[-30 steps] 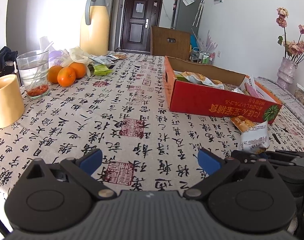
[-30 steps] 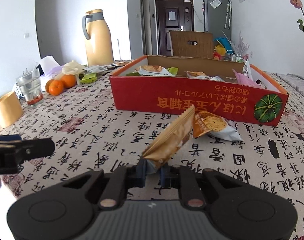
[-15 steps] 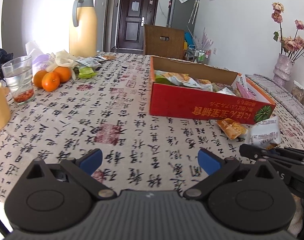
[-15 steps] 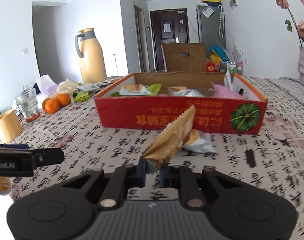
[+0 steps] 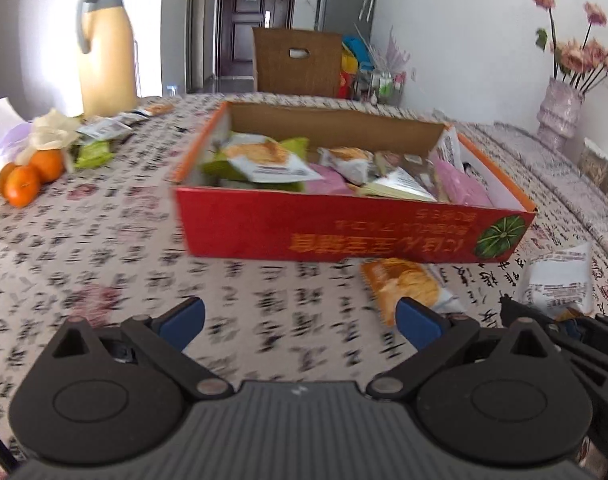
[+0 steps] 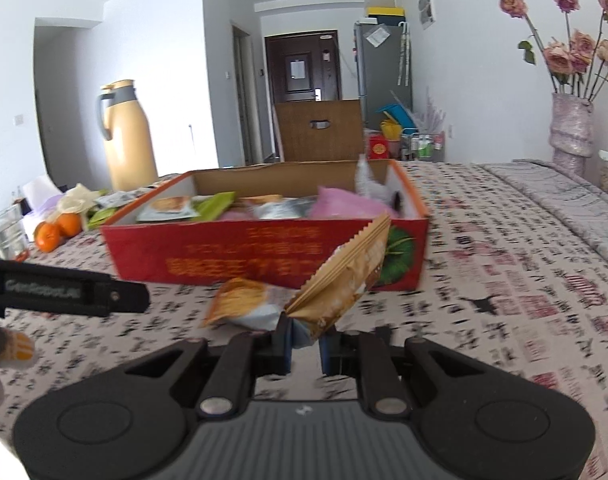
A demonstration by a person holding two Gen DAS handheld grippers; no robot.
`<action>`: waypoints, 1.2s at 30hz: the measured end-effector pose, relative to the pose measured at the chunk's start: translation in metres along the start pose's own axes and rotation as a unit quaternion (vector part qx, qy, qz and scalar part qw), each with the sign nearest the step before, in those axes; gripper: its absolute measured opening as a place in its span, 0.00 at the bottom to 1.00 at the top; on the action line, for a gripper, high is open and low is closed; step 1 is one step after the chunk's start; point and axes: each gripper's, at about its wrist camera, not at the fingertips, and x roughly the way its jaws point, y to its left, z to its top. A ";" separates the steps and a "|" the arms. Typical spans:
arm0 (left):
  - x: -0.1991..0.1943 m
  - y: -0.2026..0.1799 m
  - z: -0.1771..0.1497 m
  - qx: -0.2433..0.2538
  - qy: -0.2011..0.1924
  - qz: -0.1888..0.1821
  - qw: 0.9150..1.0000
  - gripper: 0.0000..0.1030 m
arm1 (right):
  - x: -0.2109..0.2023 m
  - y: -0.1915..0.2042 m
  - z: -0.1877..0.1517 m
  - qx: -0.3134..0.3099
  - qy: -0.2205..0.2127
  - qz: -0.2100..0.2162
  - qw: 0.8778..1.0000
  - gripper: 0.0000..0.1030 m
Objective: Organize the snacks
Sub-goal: 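Grasp a white biscuit packet with the left tool while the right tool holds its packet, then carry both packets into the box and open both tools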
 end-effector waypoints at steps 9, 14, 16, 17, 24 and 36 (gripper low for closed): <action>0.044 -0.050 0.015 0.002 0.026 0.013 1.000 1.00 | 0.014 -0.041 0.008 0.001 0.000 -0.028 1.000 0.12; 0.064 -0.066 0.019 0.005 0.042 0.026 0.999 1.00 | 0.022 -0.052 0.010 0.005 0.006 -0.032 0.999 0.12; 0.069 -0.073 0.018 0.011 0.044 0.031 0.998 1.00 | 0.024 -0.055 0.010 0.006 0.007 -0.031 0.999 0.12; 0.071 -0.076 0.018 0.015 0.046 0.032 0.998 1.00 | 0.025 -0.057 0.010 0.007 0.008 -0.031 0.999 0.12; 0.078 -0.087 0.013 0.028 0.042 0.033 0.998 0.88 | 0.027 -0.063 0.008 0.011 0.009 -0.027 1.000 0.12; 0.058 -0.078 0.006 0.022 0.025 -0.022 0.999 0.51 | 0.021 -0.057 0.006 0.007 0.004 -0.008 1.000 0.12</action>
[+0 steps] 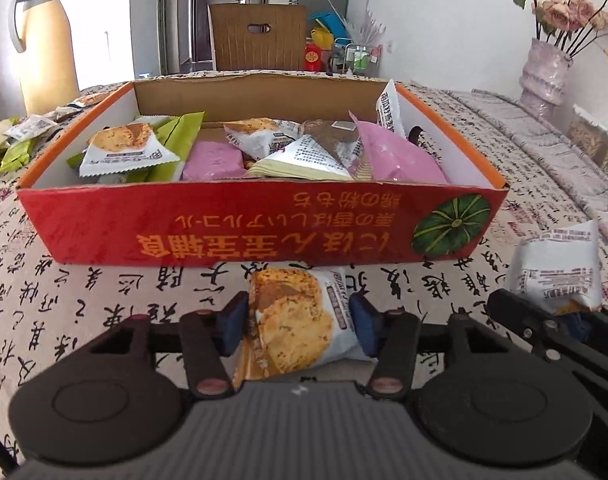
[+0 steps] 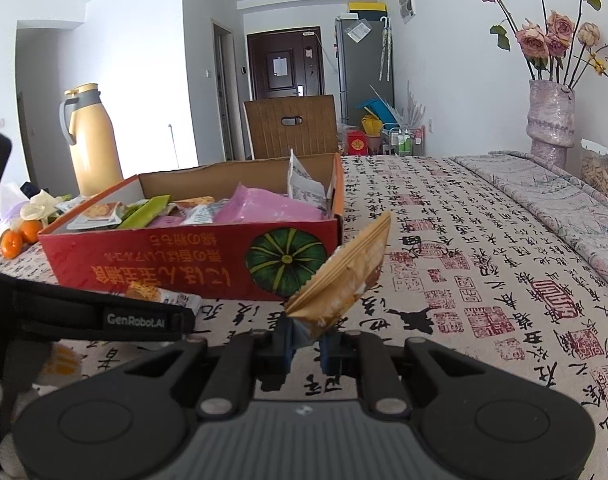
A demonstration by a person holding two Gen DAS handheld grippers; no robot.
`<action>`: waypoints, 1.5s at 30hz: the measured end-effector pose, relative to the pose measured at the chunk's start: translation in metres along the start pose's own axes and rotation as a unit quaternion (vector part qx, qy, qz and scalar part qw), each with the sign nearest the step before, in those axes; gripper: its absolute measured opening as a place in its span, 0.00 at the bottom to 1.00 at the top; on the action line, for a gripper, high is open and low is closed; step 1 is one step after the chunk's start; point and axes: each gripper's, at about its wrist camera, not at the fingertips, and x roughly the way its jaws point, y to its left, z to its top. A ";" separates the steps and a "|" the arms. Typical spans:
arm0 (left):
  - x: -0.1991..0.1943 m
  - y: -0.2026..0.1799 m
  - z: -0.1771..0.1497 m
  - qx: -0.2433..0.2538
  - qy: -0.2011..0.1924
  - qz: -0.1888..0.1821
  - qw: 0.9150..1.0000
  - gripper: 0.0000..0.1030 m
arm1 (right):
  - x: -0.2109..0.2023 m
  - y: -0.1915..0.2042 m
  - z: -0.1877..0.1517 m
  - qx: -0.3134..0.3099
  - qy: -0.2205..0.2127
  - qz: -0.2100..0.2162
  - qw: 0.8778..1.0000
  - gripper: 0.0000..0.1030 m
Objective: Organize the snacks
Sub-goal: 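Carry both packets into the box and open both tools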
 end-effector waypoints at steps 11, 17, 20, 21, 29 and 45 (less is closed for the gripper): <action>-0.052 0.018 0.004 0.017 -0.060 -0.043 0.997 0.47 | -0.009 0.017 0.019 -0.029 -0.033 0.021 0.999 0.12; -0.074 0.025 0.034 0.022 -0.113 -0.024 0.993 0.47 | 0.000 0.034 0.049 -0.055 -0.056 0.040 0.996 0.12; -0.074 0.028 0.053 0.026 -0.126 -0.001 0.992 0.47 | 0.009 0.043 0.065 -0.067 -0.064 0.046 0.995 0.12; -0.073 0.030 0.059 0.025 -0.130 0.005 0.991 0.47 | 0.013 0.046 0.071 -0.071 -0.065 0.047 0.994 0.12; -0.048 0.050 0.099 0.021 -0.126 0.041 0.991 0.48 | 0.055 0.064 0.106 -0.088 -0.046 0.043 0.994 0.12; -0.003 0.088 0.110 -0.018 -0.103 0.059 0.993 0.89 | 0.121 0.067 0.113 -0.091 0.001 0.005 0.996 0.64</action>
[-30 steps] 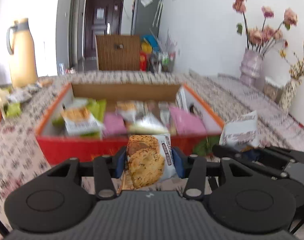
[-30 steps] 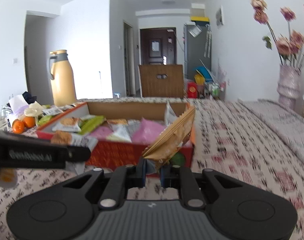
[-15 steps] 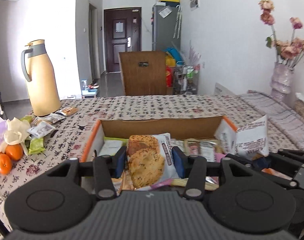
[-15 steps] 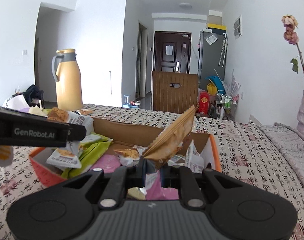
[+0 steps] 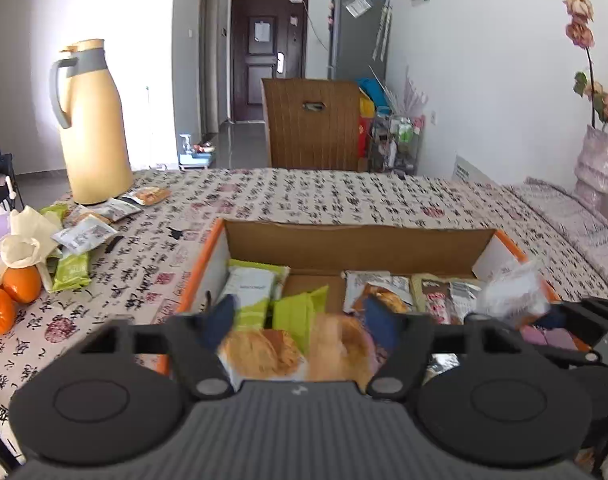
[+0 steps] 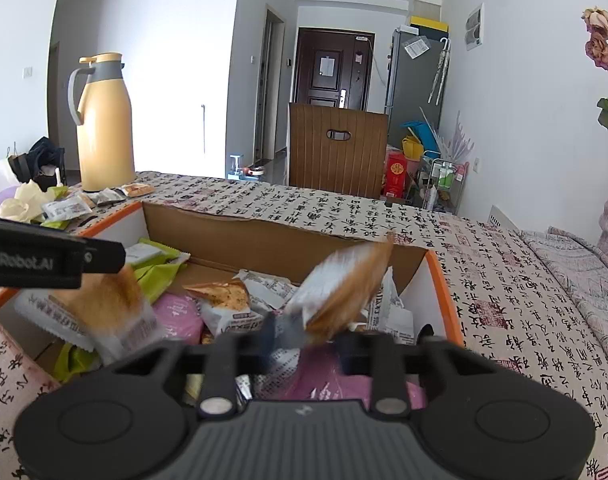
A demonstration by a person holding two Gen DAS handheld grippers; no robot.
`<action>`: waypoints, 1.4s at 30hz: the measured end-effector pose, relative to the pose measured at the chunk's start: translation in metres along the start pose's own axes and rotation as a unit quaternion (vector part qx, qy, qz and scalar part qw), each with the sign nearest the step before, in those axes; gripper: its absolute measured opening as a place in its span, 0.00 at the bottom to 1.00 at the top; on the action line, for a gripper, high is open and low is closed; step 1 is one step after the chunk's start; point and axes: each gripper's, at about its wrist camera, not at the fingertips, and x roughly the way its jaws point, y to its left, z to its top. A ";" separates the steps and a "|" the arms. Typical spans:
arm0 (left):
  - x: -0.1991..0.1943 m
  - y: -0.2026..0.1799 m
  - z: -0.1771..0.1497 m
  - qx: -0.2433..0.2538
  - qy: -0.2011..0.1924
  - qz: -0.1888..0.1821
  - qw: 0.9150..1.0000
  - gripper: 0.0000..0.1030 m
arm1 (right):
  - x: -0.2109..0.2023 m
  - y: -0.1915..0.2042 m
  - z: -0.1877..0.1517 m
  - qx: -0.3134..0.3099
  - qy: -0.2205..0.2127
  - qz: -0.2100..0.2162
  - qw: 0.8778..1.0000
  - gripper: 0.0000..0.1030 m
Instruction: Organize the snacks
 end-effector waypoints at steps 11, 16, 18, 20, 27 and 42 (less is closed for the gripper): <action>-0.036 0.012 -0.007 -0.020 -0.042 -0.017 0.999 1.00 | -0.036 0.002 -0.008 0.013 -0.025 -0.008 1.000 1.00; -0.069 0.016 -0.018 -0.016 -0.074 -0.034 0.997 1.00 | -0.064 0.005 -0.019 0.016 -0.035 -0.011 0.999 1.00; -0.084 0.017 -0.025 -0.013 -0.085 -0.037 0.996 1.00 | -0.076 0.006 -0.026 0.017 -0.038 -0.010 0.999 1.00; -0.097 0.017 -0.032 -0.010 -0.089 -0.040 0.995 1.00 | -0.089 0.006 -0.033 0.021 -0.039 -0.009 0.999 1.00; -0.130 0.020 -0.066 -0.005 -0.079 -0.052 0.995 1.00 | -0.128 0.007 -0.063 0.039 -0.036 -0.007 0.999 1.00; -0.156 0.043 -0.140 -0.013 -0.021 -0.055 0.998 1.00 | -0.173 0.011 -0.129 0.081 0.024 0.004 0.996 1.00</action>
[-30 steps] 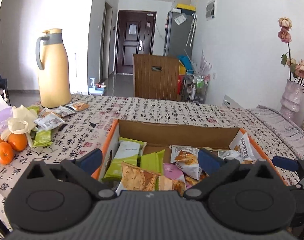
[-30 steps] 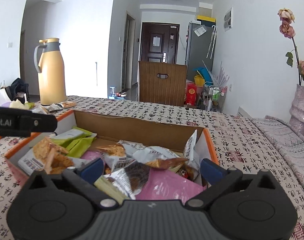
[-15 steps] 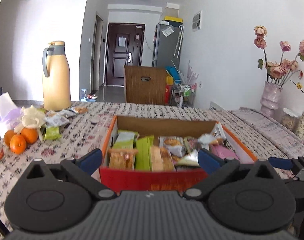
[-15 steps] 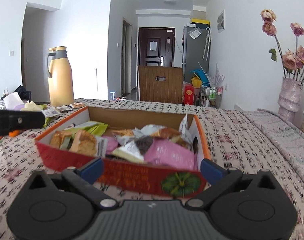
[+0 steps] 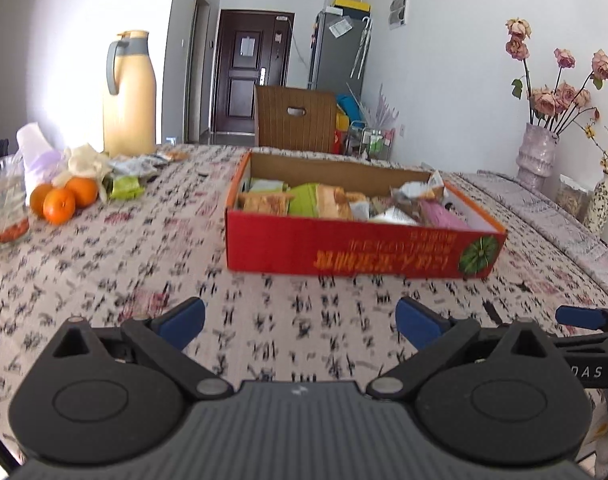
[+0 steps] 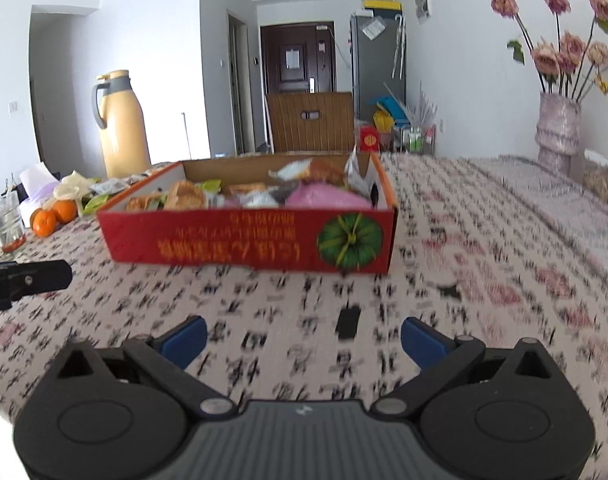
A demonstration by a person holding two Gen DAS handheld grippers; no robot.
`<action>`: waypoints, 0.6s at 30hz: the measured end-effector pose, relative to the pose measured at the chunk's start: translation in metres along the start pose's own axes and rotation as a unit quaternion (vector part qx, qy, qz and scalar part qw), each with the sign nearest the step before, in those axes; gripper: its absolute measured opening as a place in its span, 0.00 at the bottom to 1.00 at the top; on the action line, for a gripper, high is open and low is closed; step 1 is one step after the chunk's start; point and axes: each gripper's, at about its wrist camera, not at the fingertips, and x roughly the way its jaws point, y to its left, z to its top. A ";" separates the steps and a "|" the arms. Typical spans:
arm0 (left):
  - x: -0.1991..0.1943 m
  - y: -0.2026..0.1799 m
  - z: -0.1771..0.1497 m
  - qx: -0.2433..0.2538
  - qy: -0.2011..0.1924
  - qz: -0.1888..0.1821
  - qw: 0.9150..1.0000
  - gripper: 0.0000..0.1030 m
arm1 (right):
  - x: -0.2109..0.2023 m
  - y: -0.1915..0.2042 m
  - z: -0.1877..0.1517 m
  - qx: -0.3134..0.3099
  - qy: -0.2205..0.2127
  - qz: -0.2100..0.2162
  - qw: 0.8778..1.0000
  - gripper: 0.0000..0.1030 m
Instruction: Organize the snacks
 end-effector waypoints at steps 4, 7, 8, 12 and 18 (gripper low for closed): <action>0.000 0.002 -0.008 -0.001 0.011 -0.002 1.000 1.00 | 0.000 0.002 -0.008 0.005 0.010 0.002 1.000 1.00; 0.001 0.003 -0.014 -0.004 0.019 -0.002 1.000 1.00 | -0.003 0.002 -0.009 0.005 0.011 0.000 1.000 1.00; 0.001 0.004 -0.015 -0.006 0.022 -0.002 1.000 1.00 | -0.003 0.002 -0.009 0.005 0.010 0.000 1.000 1.00; 0.003 0.006 -0.016 -0.011 0.032 -0.006 0.999 1.00 | -0.005 0.003 -0.008 0.004 0.010 -0.003 1.000 1.00; 0.006 0.005 -0.016 -0.013 0.039 -0.012 0.999 1.00 | -0.003 0.003 -0.007 0.003 0.014 -0.003 1.000 1.00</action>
